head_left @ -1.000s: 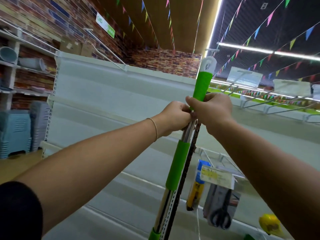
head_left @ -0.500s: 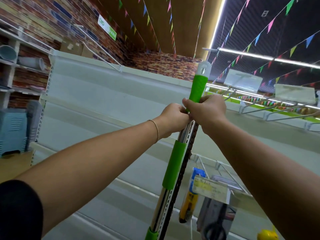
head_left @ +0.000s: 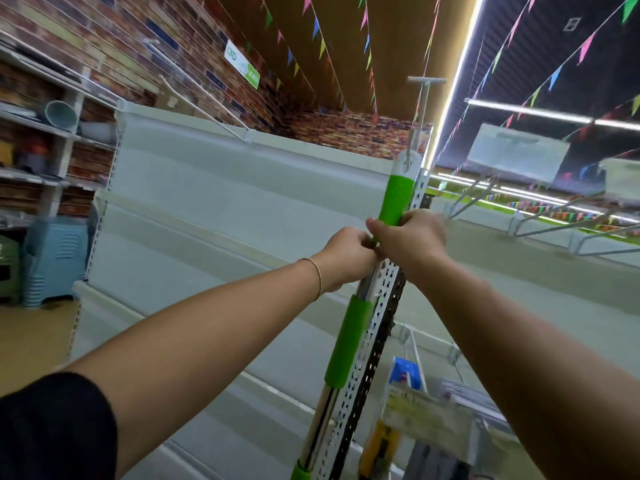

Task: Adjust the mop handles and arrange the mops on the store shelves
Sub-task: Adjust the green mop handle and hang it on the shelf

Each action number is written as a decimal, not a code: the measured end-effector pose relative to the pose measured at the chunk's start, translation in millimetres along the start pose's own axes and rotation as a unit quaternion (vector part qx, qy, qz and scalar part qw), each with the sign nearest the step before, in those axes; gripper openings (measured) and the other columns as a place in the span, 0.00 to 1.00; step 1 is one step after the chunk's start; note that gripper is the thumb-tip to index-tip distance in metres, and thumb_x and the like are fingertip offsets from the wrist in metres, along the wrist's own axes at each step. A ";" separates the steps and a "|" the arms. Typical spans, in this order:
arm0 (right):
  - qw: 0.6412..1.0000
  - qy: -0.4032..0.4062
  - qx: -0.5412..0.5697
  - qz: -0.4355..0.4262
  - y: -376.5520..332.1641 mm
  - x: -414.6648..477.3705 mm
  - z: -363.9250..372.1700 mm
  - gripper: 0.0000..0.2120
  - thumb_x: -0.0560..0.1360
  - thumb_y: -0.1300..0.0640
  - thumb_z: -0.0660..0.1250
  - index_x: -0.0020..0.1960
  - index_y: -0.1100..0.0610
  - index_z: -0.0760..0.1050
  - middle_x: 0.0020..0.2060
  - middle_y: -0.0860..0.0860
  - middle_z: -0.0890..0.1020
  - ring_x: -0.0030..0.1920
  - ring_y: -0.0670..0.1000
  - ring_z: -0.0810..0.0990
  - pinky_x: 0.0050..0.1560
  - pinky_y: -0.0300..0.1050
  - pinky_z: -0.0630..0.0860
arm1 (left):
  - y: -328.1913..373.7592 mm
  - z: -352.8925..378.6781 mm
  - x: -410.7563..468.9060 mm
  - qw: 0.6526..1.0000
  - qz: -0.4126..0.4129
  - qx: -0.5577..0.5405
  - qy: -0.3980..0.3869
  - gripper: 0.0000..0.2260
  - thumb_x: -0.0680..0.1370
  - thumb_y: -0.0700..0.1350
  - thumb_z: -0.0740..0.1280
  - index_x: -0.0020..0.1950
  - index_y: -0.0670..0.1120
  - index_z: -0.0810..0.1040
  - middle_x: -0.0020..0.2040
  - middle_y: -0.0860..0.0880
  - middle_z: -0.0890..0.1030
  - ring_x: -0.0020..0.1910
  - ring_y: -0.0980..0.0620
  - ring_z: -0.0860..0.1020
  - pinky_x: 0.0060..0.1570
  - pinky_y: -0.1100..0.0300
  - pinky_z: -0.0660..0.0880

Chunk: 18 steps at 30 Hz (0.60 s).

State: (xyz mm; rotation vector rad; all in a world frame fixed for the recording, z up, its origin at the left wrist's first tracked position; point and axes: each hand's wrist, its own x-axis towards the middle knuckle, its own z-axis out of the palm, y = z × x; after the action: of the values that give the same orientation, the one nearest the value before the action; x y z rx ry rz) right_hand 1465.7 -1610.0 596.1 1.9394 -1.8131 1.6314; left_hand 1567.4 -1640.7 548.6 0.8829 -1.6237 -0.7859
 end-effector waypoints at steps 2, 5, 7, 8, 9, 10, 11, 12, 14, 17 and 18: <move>1.000 -0.010 0.009 0.007 6.8 11.3 4.5 0.16 0.71 0.45 0.76 0.38 0.58 0.80 0.33 0.53 0.83 0.36 0.51 0.83 0.37 0.47 0.81 | -1.4 4.3 7.4 1.000 -0.003 0.003 0.002 0.08 0.74 0.43 0.68 0.48 0.38 0.79 0.50 0.33 0.82 0.51 0.33 0.81 0.53 0.37 0.78; 1.000 -0.019 0.011 0.012 15.9 24.2 9.5 0.15 0.70 0.45 0.77 0.39 0.58 0.81 0.34 0.53 0.84 0.36 0.50 0.83 0.40 0.47 0.82 | -1.2 9.3 17.3 1.000 -0.014 -0.002 -0.006 0.05 0.75 0.42 0.68 0.46 0.41 0.77 0.48 0.34 0.81 0.48 0.35 0.81 0.54 0.38 0.78; 1.000 -0.022 0.011 0.017 20.8 32.2 12.3 0.16 0.69 0.46 0.78 0.40 0.59 0.82 0.35 0.54 0.84 0.37 0.51 0.83 0.41 0.46 0.82 | -2.2 12.4 25.0 1.000 -0.025 -0.012 -0.011 0.02 0.78 0.39 0.65 0.47 0.40 0.76 0.45 0.37 0.79 0.41 0.41 0.80 0.53 0.41 0.79; 0.999 -0.025 0.009 0.019 22.3 35.8 13.5 0.16 0.68 0.46 0.78 0.41 0.59 0.81 0.35 0.54 0.84 0.38 0.51 0.83 0.42 0.48 0.82 | -3.1 13.6 28.6 0.999 -0.030 -0.015 -0.011 0.02 0.79 0.38 0.64 0.48 0.40 0.76 0.44 0.38 0.79 0.39 0.43 0.79 0.52 0.43 0.79; 0.999 -0.028 0.006 0.020 23.9 39.1 14.3 0.17 0.68 0.45 0.78 0.41 0.59 0.81 0.36 0.54 0.84 0.38 0.51 0.84 0.43 0.49 0.82 | -4.2 15.2 31.6 0.999 -0.032 -0.018 -0.011 0.02 0.80 0.38 0.64 0.49 0.40 0.76 0.43 0.39 0.79 0.38 0.44 0.79 0.51 0.45 0.79; 0.999 -0.031 0.002 0.020 25.8 42.4 14.9 0.17 0.68 0.45 0.78 0.42 0.60 0.81 0.37 0.54 0.84 0.39 0.52 0.84 0.44 0.49 0.82 | -6.0 16.9 34.5 0.999 -0.032 -0.020 -0.011 0.02 0.80 0.37 0.64 0.49 0.39 0.75 0.43 0.39 0.79 0.37 0.45 0.79 0.51 0.46 0.79; 0.999 -0.035 -0.001 0.019 28.2 45.6 15.6 0.17 0.68 0.46 0.78 0.42 0.60 0.81 0.37 0.55 0.84 0.39 0.52 0.84 0.43 0.49 0.82 | -8.0 18.5 37.2 0.999 -0.031 -0.020 -0.011 0.02 0.80 0.37 0.64 0.50 0.39 0.75 0.44 0.39 0.79 0.38 0.44 0.79 0.51 0.45 0.79; 0.999 -0.037 -0.003 0.017 30.8 48.8 15.9 0.17 0.68 0.46 0.78 0.42 0.60 0.81 0.37 0.55 0.84 0.39 0.52 0.83 0.42 0.48 0.82 | -10.1 20.0 40.0 0.999 -0.030 -0.020 -0.010 0.02 0.80 0.37 0.64 0.50 0.38 0.76 0.44 0.38 0.78 0.38 0.44 0.80 0.52 0.45 0.79; 0.999 -0.041 -0.008 0.014 35.6 54.3 17.0 0.18 0.68 0.45 0.78 0.42 0.61 0.81 0.36 0.55 0.84 0.39 0.52 0.83 0.39 0.46 0.80 | -13.8 22.9 46.2 0.999 -0.027 -0.020 -0.007 0.03 0.79 0.37 0.64 0.49 0.38 0.76 0.45 0.37 0.78 0.40 0.42 0.80 0.53 0.43 0.79; 0.999 -0.043 -0.008 0.017 42.3 62.5 20.9 0.18 0.68 0.45 0.79 0.41 0.60 0.80 0.37 0.54 0.84 0.40 0.52 0.83 0.42 0.48 0.81 | -17.3 28.2 54.7 1.000 -0.026 -0.013 0.002 0.03 0.79 0.37 0.64 0.47 0.40 0.77 0.46 0.37 0.79 0.43 0.42 0.80 0.53 0.41 0.79; 0.999 -0.043 -0.007 0.020 44.5 65.3 22.5 0.18 0.67 0.45 0.79 0.41 0.60 0.80 0.37 0.54 0.83 0.40 0.53 0.83 0.44 0.49 0.82 | -18.4 30.2 57.3 1.000 -0.026 -0.010 0.006 0.03 0.79 0.38 0.64 0.47 0.40 0.77 0.46 0.36 0.80 0.43 0.42 0.80 0.54 0.41 0.79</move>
State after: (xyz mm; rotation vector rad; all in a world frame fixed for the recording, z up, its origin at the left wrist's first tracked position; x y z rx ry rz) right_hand 1432.5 -1684.8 603.1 2.0114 -1.9005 1.5655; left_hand 1532.2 -1697.8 554.7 0.9173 -1.5849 -0.8313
